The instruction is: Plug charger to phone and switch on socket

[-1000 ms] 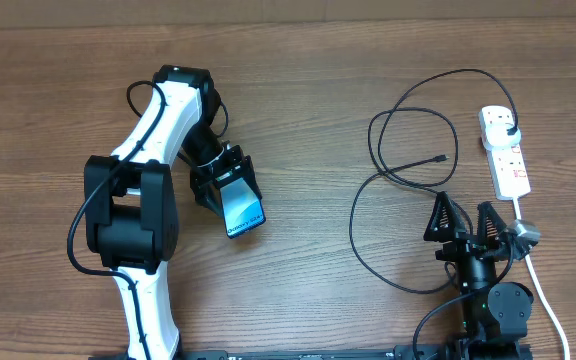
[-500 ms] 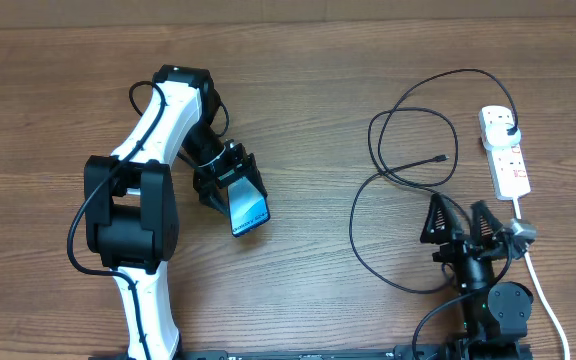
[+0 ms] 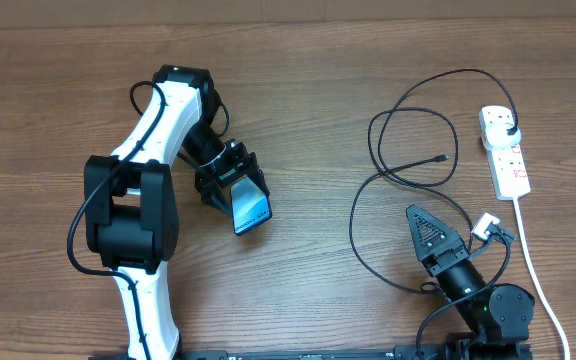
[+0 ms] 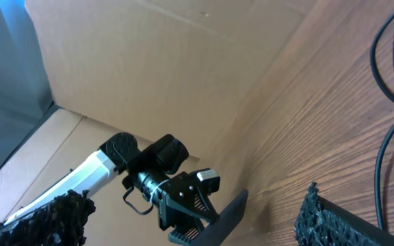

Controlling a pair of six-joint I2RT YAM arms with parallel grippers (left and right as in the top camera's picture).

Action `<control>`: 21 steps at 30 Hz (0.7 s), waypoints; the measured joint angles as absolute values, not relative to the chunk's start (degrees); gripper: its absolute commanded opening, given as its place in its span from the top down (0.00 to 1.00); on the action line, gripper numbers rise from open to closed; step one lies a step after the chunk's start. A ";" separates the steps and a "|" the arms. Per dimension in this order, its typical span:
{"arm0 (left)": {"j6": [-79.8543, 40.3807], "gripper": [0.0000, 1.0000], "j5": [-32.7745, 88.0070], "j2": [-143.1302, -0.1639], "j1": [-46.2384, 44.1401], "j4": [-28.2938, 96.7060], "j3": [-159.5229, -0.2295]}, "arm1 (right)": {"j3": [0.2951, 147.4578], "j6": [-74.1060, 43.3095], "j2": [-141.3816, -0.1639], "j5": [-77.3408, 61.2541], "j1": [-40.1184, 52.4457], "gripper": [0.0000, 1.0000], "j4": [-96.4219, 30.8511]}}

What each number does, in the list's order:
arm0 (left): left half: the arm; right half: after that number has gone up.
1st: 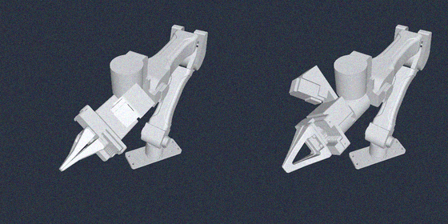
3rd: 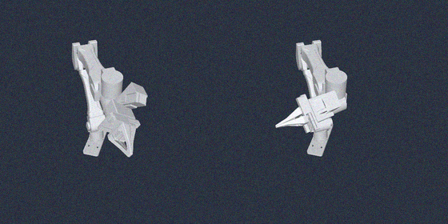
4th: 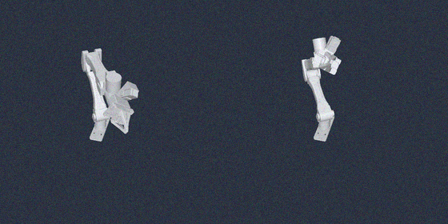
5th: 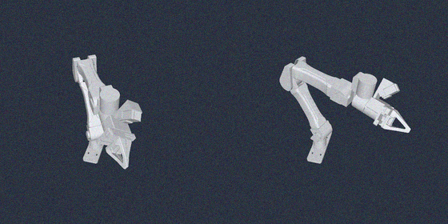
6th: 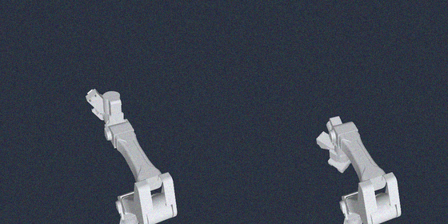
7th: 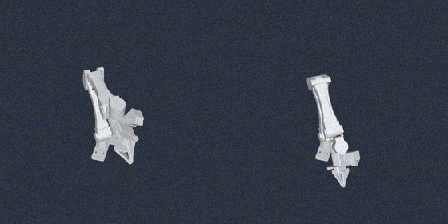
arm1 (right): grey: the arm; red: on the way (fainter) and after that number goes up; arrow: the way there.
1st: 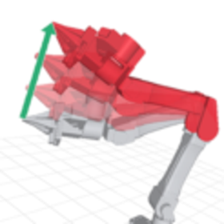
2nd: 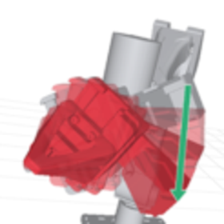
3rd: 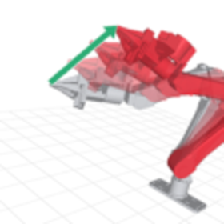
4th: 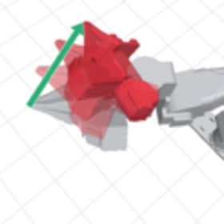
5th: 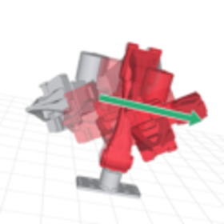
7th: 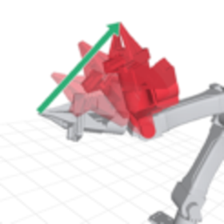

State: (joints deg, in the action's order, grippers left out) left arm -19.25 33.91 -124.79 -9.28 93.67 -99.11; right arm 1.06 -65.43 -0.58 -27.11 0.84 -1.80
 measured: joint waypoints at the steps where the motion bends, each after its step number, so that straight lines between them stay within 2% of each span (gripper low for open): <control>1: -19.25 0.54 33.91 -124.79 -9.28 93.67 -99.11 | 1.06 -64.75 -0.58 -27.29 0.82 0.00 -1.63; 9: -19.25 0.54 33.91 -124.79 -9.28 93.69 -99.11 | 1.72 -59.48 -2.92 -27.86 0.82 0.01 -8.58; 16: -19.25 0.53 34.13 -124.79 -9.28 93.65 -99.15 | 13.06 -57.76 -17.12 -26.83 0.84 0.01 -21.10; 21: -19.25 0.53 34.30 -124.79 -9.28 93.45 -99.15 | 20.18 -58.52 -27.51 -32.69 0.82 0.00 -17.87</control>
